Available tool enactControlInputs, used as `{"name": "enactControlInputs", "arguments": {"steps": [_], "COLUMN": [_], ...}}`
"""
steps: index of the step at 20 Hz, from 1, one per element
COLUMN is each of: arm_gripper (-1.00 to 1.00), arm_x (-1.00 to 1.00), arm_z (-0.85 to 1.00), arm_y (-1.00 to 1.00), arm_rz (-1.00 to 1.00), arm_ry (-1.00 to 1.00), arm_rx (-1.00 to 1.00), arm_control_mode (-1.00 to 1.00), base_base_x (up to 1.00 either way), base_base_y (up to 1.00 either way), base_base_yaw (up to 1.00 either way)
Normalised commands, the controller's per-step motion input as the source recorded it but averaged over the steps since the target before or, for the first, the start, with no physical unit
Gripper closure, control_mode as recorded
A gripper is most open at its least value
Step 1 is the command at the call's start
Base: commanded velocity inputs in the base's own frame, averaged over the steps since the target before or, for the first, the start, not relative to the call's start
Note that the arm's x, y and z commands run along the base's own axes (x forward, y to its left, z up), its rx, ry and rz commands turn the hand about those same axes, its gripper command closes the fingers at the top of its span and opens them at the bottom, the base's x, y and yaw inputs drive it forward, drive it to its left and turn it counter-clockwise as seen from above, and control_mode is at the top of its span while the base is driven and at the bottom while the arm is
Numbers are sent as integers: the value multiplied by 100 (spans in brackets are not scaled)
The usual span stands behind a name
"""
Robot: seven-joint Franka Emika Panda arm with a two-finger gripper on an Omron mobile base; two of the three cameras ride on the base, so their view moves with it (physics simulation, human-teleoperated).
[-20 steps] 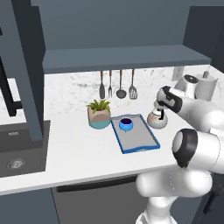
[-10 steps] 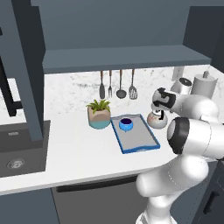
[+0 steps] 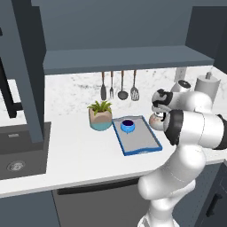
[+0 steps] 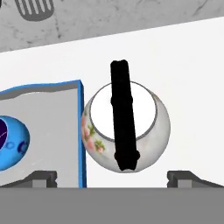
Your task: Pick the kettle from the counter and place it on the tray. Then pick the mug from the cabinet and place it on the tray. Then close the cabinet doors.
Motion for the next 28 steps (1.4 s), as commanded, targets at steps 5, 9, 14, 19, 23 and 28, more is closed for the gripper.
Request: {"name": "enactControlInputs", "arguments": {"steps": [5, 9, 14, 19, 23, 28], "arm_gripper": [-100, -100, -100, -100, -100, 100], "arm_x": [21, 22, 19, 10, 1, 1], "arm_z": [-2, -2, -4, -9, -13, -10], "arm_y": [-9, 0, 0, 0, 0, 0], "arm_rz": [0, 0, 0, 0, 0, 0], "arm_ry": [2, 2, 3, 3, 1, 0], "arm_rx": [0, 0, 0, 0, 0, 0], "arm_control_mode": [-100, -100, -100, -100, -100, -100], "base_base_x": [0, 0, 0, 0, 0, 0], "base_base_y": [0, 0, 0, 0, 0, 0], "base_base_yaw": [0, 0, 0, 0, 0, 0]}}
